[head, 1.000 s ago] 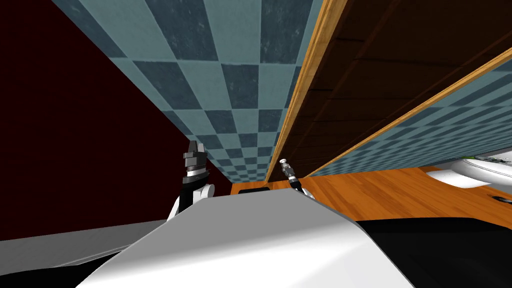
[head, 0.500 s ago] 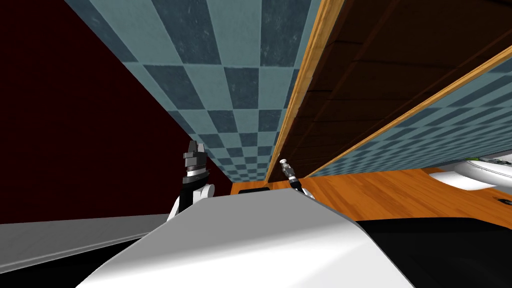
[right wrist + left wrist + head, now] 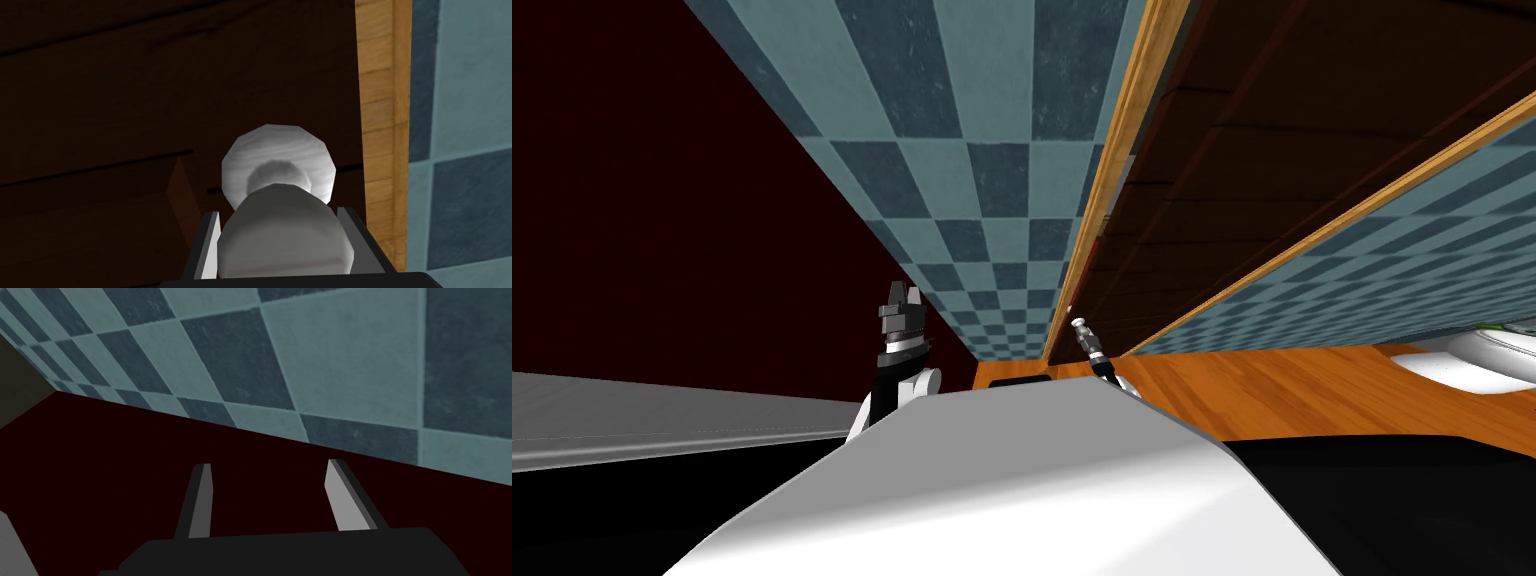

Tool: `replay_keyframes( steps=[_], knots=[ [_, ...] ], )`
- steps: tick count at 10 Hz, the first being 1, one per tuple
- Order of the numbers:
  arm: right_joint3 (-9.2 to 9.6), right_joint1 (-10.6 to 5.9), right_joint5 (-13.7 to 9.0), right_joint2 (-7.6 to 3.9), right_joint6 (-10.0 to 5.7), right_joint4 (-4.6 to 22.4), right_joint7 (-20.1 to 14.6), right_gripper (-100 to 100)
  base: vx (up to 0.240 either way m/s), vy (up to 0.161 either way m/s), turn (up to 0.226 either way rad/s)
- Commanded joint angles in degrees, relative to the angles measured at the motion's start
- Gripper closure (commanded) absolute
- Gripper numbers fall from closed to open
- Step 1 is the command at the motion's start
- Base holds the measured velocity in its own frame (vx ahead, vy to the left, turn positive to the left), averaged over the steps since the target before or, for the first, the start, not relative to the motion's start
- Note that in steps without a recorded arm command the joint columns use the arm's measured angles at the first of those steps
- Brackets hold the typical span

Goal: Pull the door open

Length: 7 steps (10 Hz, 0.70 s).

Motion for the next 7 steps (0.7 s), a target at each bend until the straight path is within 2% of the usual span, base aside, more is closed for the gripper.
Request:
replay_keyframes(
  steps=[1, 7],
  knots=[
    [0.31, -0.01, -0.53, 0.16, -0.01, 0.01, -2.19, 100, -0.048, -0.021, 0.051],
    [1.02, -0.39, -2.70, 0.14, 0.20, 0.10, -9.94, 100, -0.040, -0.020, 0.056]
  ],
)
